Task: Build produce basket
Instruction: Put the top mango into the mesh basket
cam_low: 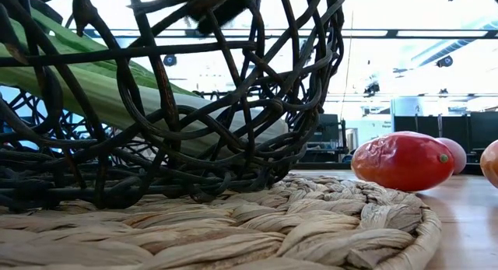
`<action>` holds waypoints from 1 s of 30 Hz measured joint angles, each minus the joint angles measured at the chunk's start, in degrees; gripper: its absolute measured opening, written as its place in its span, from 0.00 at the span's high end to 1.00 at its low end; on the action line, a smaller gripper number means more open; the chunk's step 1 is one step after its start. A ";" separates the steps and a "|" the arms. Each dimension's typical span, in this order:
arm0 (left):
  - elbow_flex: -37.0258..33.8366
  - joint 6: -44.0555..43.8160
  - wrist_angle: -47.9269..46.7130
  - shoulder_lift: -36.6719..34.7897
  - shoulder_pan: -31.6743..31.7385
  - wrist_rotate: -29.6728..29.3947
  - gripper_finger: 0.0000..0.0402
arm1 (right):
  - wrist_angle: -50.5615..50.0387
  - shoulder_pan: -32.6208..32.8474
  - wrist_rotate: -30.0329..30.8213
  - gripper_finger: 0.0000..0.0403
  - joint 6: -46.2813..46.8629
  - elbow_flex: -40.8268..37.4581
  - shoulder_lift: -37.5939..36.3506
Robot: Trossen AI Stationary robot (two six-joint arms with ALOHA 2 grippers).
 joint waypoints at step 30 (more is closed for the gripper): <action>0.00 -0.02 0.00 0.00 0.00 0.01 0.99 | -6.31 16.87 19.43 0.17 78.11 -49.84 -25.83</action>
